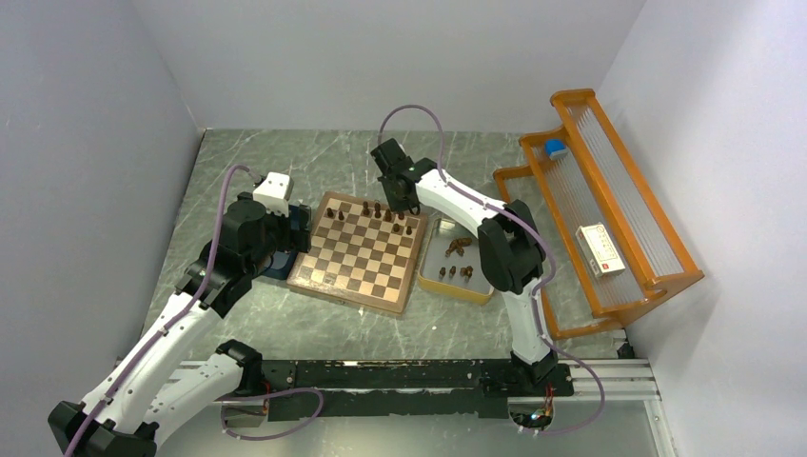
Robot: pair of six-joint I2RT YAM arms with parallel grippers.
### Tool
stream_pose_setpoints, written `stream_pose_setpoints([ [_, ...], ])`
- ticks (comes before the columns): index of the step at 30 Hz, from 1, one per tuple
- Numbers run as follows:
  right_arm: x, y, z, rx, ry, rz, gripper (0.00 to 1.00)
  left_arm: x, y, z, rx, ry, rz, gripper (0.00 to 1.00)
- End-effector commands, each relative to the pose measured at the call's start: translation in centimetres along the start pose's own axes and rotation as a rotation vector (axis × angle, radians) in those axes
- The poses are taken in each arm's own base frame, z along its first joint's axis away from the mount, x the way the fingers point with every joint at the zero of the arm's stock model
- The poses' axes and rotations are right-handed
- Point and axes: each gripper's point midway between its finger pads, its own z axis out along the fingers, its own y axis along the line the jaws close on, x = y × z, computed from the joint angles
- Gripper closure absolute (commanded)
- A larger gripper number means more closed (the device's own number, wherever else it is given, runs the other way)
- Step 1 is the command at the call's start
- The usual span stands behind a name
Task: Set up the chess pieces on the board
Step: Place the chess piece on the chessboard.
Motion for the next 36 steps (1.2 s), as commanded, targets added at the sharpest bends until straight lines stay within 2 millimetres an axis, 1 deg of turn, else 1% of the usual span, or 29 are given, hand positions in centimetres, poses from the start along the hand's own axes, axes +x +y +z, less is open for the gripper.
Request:
stream_pose_setpoints([
  [1, -0.4, 0.7, 0.2, -0.013, 0.002, 0.005, 0.92, -1.1, -0.2, -0.1, 0.011, -0.048, -0.001, 0.07],
  [18, 0.7, 0.7, 1.0, -0.005, 0.054, -0.006, 0.9, -1.1, -0.2, -0.1, 0.012, -0.049, 0.0, 0.07],
  [25, 0.9, 0.6, 1.3, 0.006, 0.065, -0.006, 0.83, -1.1, -0.2, -0.1, 0.011, -0.046, 0.0, 0.08],
  [31, 0.5, 0.5, 1.3, 0.011, 0.057, -0.008, 0.76, -1.1, -0.2, -0.1, 0.011, -0.046, 0.0, 0.07],
  [36, 0.4, 0.5, 1.3, 0.015, 0.058, -0.012, 0.76, -1.1, -0.3, 0.0, 0.014, -0.047, 0.0, 0.08],
])
